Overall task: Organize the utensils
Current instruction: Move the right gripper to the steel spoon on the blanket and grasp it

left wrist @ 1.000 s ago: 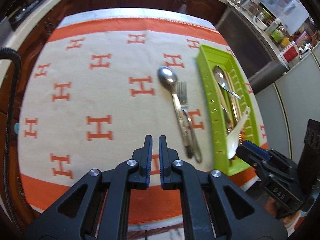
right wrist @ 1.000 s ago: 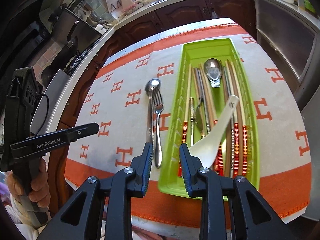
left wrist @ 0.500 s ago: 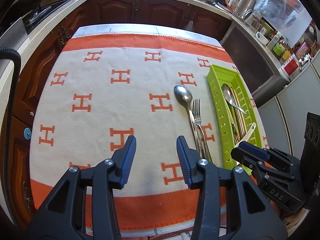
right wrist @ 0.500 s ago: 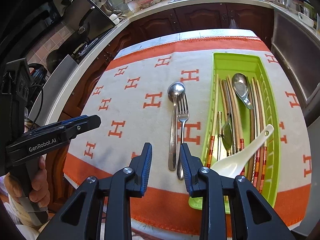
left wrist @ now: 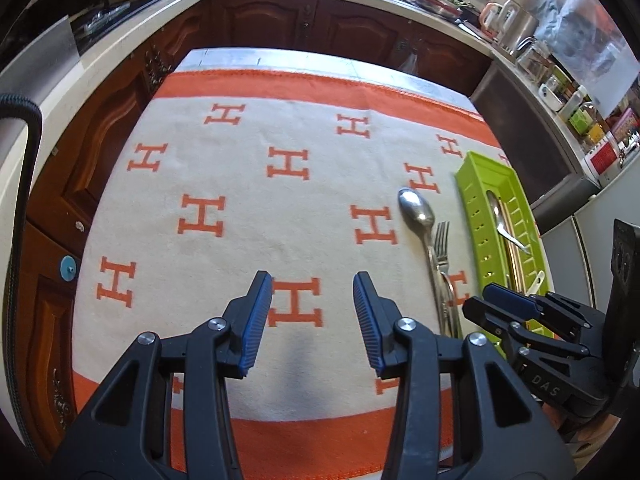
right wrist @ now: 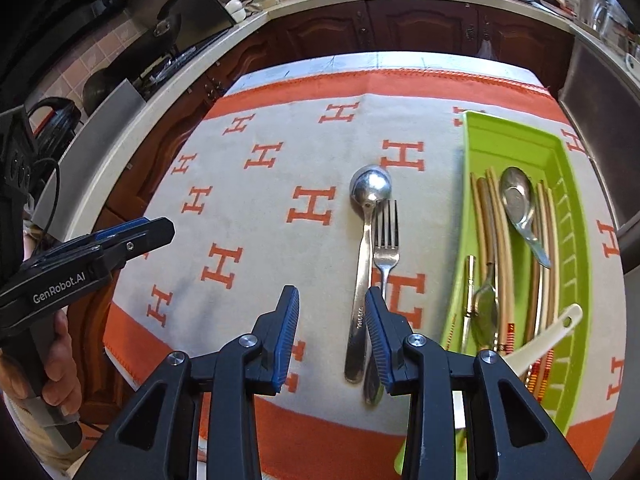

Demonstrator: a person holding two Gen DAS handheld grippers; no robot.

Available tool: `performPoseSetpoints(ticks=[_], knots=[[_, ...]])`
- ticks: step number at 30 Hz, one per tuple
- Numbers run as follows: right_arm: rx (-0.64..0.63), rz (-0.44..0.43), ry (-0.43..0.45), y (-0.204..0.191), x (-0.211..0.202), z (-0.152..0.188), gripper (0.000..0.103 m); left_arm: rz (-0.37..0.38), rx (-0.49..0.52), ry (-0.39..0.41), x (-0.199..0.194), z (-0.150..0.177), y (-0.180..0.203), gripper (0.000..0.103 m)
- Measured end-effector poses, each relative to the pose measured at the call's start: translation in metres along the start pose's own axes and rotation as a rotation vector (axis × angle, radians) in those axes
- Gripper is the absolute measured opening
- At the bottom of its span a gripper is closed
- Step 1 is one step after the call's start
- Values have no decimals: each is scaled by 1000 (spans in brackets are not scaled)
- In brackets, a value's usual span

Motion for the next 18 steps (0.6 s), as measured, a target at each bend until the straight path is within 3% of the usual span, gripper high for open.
performPoseSetpoints(ticks=[7, 18], knots=[[2, 5, -62, -7, 37, -17, 34, 4, -28, -26, 15, 1, -15, 39], [61, 25, -158, 3, 82, -29, 23, 21, -47, -61, 34, 4, -27, 39]])
Point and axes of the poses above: each gripper's, at about its wrist camera, not at the fingertips, and x roughly the way its jaws point, y to its right, z to its underside, the point moved 5 cm from there along x, roughly the way its jaws point, and after that the axes turned 14 degrees about z, right-handed, at the moved point
